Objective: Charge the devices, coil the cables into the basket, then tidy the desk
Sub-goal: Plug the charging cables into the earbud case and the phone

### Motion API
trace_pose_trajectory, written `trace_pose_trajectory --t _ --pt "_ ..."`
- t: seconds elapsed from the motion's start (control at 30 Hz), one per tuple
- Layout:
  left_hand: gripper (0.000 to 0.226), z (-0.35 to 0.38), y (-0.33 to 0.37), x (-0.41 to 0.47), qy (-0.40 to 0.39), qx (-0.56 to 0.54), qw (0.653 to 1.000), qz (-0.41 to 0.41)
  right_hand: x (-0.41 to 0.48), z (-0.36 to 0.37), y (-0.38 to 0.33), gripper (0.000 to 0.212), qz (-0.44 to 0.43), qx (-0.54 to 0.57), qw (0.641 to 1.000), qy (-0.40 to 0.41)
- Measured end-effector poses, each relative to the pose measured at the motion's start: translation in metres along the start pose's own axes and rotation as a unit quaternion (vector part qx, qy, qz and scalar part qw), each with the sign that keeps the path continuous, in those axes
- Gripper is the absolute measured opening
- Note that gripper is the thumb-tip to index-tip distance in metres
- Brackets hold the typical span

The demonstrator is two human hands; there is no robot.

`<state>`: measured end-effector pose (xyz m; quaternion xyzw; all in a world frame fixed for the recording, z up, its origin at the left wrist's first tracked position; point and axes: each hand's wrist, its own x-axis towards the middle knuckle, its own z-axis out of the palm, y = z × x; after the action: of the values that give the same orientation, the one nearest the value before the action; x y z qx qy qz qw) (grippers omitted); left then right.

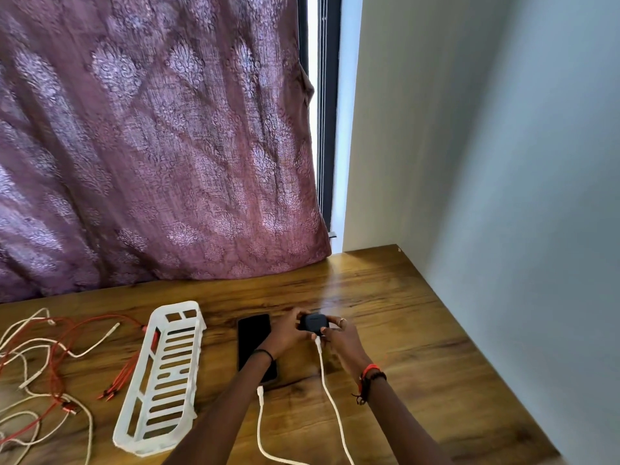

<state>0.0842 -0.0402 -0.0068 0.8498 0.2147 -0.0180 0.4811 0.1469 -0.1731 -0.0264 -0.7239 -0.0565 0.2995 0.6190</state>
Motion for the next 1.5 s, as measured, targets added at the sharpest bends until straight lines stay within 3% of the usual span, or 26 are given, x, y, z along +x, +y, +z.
trace_pose_trajectory --t 0.27,0.5,0.6,0.7,0.83,0.97,1.27,1.43,1.5 --pt "0.059 0.008 -0.026 0.016 0.018 0.107 0.994 0.021 0.008 0.01 0.016 0.025 0.001 -0.044 0.997 0.069" --pt "0.057 0.008 -0.034 0.021 -0.006 0.106 0.994 0.008 0.01 0.011 0.025 0.015 0.011 -0.085 0.988 0.125" --pt "0.068 0.004 -0.036 0.02 -0.031 0.108 0.994 0.0 0.004 0.011 0.025 0.006 0.02 -0.065 0.987 0.148" --pt "0.072 -0.001 -0.032 0.019 0.015 0.075 0.997 -0.006 -0.009 0.006 0.019 0.003 0.019 -0.036 0.982 0.183" --pt "0.04 0.006 -0.017 0.011 0.133 0.065 0.987 0.067 -0.027 -0.014 0.021 0.006 -0.007 -0.042 0.971 0.233" --pt "0.033 0.031 0.003 -0.005 0.158 0.103 0.973 0.133 -0.051 -0.043 0.028 0.012 -0.037 -0.065 0.953 0.294" --pt "0.026 0.121 0.049 -0.031 0.096 0.159 0.942 0.281 -0.138 -0.114 0.059 0.013 -0.084 -0.074 0.895 0.432" --pt "0.028 0.18 0.061 -0.053 0.044 0.211 0.917 0.336 -0.199 -0.146 0.11 0.003 -0.091 -0.049 0.853 0.512" --pt "0.028 0.2 0.061 -0.056 0.024 0.227 0.908 0.352 -0.219 -0.156 0.143 0.01 -0.076 -0.049 0.835 0.543"
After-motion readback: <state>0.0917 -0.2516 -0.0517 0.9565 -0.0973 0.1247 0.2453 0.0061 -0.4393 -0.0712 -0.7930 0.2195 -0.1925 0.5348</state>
